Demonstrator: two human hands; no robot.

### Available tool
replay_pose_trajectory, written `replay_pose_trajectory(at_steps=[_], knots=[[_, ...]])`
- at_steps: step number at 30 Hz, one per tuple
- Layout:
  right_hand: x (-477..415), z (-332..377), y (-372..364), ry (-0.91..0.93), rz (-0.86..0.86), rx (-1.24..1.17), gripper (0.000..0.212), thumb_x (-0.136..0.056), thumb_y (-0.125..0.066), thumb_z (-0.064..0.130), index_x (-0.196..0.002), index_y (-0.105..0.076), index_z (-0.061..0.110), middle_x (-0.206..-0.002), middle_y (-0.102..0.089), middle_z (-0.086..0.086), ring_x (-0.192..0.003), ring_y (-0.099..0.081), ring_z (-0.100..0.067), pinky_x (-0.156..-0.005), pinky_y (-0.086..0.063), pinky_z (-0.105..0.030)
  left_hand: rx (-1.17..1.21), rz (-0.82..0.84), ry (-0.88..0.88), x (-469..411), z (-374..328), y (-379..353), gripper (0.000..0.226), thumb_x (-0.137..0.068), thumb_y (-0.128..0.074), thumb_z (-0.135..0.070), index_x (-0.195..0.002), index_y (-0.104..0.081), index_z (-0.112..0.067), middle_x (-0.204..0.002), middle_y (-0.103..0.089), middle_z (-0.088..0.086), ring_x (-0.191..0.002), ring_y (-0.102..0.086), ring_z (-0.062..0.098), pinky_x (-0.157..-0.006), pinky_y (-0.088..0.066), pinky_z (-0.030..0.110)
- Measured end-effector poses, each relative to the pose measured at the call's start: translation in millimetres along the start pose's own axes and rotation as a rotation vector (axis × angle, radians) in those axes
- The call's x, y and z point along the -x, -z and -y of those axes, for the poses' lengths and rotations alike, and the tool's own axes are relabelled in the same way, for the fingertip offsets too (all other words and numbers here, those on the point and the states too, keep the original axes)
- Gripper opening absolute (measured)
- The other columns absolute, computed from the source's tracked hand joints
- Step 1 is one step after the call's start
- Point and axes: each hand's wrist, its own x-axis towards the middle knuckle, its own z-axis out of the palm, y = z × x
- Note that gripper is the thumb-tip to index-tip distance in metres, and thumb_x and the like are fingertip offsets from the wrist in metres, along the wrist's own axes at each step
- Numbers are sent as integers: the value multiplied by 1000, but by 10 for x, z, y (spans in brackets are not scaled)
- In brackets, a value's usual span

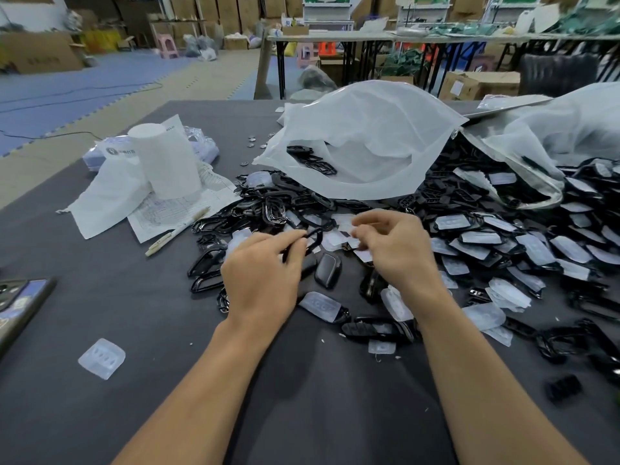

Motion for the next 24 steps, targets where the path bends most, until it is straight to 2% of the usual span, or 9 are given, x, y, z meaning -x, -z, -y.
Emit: replay_pose_trajectory(at_steps=[2,5,8,10,12,14,16,20,24], knots=[[-31,-102,68,-16,-72,260,27,-95,-61,9,-106,-79,27,-102,-78,6,-98,-71,-11,-86,-54,-24,88,22,207,-18,-17,15,15,-90,-73,-30,-100,-83,-34,-82,-78,-13,-86,-72,12,-86,-55,33],[-68,-159,68,-69,26,471,30,-95,-61,11,-117,-75,25,-117,-74,2,-114,-64,-20,-102,-52,-36,259,27,392,-58,-61,71,24,-86,-76,-21,-100,-81,-39,-70,-72,-27,-74,-69,-8,-93,-56,27],[-103,-145,55,-67,52,538,27,-95,-65,16,-117,-75,26,-116,-72,0,-114,-63,-24,-101,-52,-41,305,37,428,-77,-72,99,36,-84,-75,-18,-87,-75,-54,-76,-77,-23,-69,-67,-10,-107,-50,34],[-115,-156,62,-65,39,516,21,-94,-67,16,-109,-76,27,-105,-71,2,-106,-65,-23,-97,-54,-40,309,60,429,-69,-62,81,33,-84,-73,-19,-110,-78,-39,-68,-74,-23,-61,-65,-8,-107,-51,37],[-113,-185,72,-69,29,476,15,-92,-69,14,-96,-77,27,-91,-71,6,-94,-67,-20,-87,-56,-36,304,74,408,-57,-46,50,36,-86,-72,-18,-120,-76,-29,-64,-71,-27,-60,-63,-8,-104,-51,26],[-122,-212,82,-67,10,423,17,-90,-70,12,-83,-76,26,-78,-71,7,-79,-67,-15,-72,-53,-28,306,88,386,-52,-36,27,35,-86,-73,-18,-120,-77,-27,-65,-71,-29,-58,-61,-6,-85,-47,7],[-116,-210,97,-66,-42,328,20,-92,-66,11,-83,-77,25,-75,-70,9,-70,-64,-9,-63,-47,-22,313,95,377,-52,-27,11,32,-87,-74,-18,-117,-78,-27,-65,-71,-29,-53,-59,-4,-73,-43,1],[-185,-166,138,-55,-193,305,42,-92,-55,-4,-120,-74,20,-113,-73,-1,-106,-67,-19,-92,-55,-31,328,86,384,-64,-19,-11,29,-87,-76,-18,-114,-79,-27,-63,-70,-30,-56,-60,-6,-72,-43,1],[-436,-95,110,-82,-57,575,50,-87,-54,-10,-129,-70,13,-128,-70,-12,-122,-62,-32,-103,-51,-37,346,75,399,-71,-9,-27,27,-86,-76,-17,-111,-79,-27,-64,-71,-28,-61,-63,-10,-71,-43,0]])
